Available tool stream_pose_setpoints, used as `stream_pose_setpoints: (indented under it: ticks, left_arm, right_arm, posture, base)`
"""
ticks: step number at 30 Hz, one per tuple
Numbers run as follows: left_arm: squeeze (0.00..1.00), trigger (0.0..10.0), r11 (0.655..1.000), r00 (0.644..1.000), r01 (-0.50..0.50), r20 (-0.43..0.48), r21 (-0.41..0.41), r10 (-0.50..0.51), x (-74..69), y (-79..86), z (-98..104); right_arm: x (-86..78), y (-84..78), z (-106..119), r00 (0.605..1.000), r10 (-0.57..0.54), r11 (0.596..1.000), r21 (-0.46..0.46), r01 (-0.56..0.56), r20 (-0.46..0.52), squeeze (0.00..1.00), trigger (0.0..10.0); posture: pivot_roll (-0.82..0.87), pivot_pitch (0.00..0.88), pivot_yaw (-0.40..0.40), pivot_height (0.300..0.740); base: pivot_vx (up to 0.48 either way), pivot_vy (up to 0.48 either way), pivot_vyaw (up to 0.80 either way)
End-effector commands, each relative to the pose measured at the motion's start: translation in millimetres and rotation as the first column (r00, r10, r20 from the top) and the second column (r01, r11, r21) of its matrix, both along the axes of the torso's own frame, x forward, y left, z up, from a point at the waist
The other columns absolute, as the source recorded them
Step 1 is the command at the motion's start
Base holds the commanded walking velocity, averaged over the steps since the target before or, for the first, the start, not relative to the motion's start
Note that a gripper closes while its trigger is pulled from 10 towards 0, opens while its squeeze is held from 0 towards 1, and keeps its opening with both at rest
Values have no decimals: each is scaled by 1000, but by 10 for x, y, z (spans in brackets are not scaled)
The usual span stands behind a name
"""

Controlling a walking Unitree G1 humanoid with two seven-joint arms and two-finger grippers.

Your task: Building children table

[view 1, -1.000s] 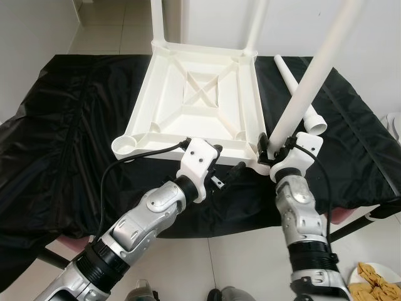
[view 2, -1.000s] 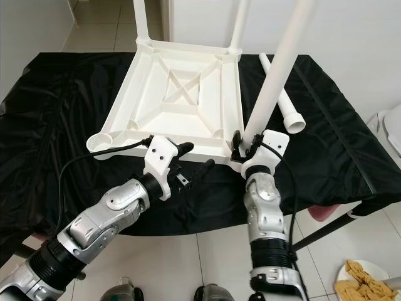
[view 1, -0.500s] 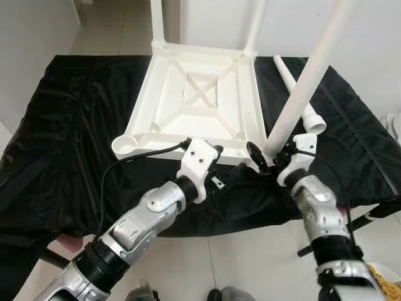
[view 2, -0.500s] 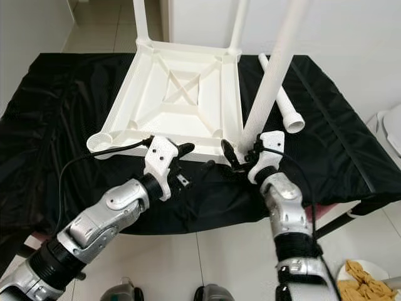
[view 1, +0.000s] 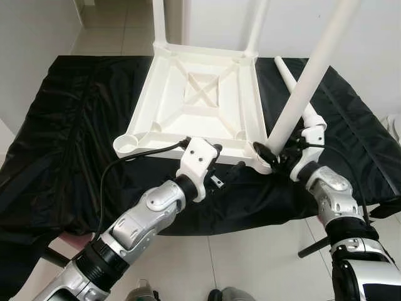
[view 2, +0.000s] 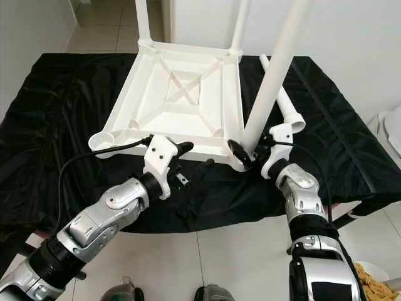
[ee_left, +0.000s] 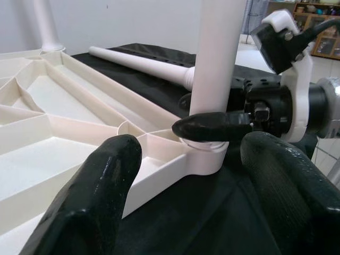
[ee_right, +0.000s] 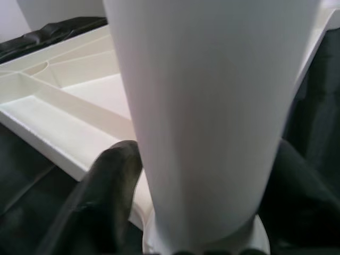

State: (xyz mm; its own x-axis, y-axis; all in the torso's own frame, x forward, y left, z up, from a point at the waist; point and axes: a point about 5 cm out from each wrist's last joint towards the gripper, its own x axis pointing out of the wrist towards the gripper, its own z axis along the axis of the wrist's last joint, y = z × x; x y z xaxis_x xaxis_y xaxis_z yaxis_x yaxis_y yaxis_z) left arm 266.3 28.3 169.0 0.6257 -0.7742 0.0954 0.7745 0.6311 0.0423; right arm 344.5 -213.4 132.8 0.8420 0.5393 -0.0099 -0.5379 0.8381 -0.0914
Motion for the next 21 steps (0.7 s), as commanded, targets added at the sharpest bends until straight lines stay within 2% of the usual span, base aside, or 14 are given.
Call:
stream_pose_setpoints:
  ticks: [1, 13, 14, 21]
  left_arm:
    - [0, 10000, 967, 967, 254, 8, 34, -254, -92, -54, -9]
    - [0, 10000, 970, 971, 240, 11, 33, -241, -75, -35, 3]
    - [0, 10000, 970, 971, 240, 11, 32, -240, -74, -34, 4]
    - [0, 10000, 969, 970, 244, 10, 32, -244, -80, -34, 3]
  right_arm:
    - [-5, -25, -25, 1000, 16, 1000, -23, -16, -12, 0, 0]
    - [2, -44, -47, 999, 44, 999, -21, -44, -11, 0, 0]
    - [6, -49, -44, 999, 39, 999, -25, -39, -5, 0, 10000]
    - [-2, -42, -54, 1000, -8, 1000, 5, 8, 12, 0, 10000]
  posture:
    - [5, 33, -14, 740]
    - [12, 41, -16, 740]
    - [12, 42, -16, 740]
    - [5, 49, -13, 740]
  base:
    - [0, 0, 0]
    - [0, 0, 0]
    - [0, 0, 0]
    - [0, 0, 0]
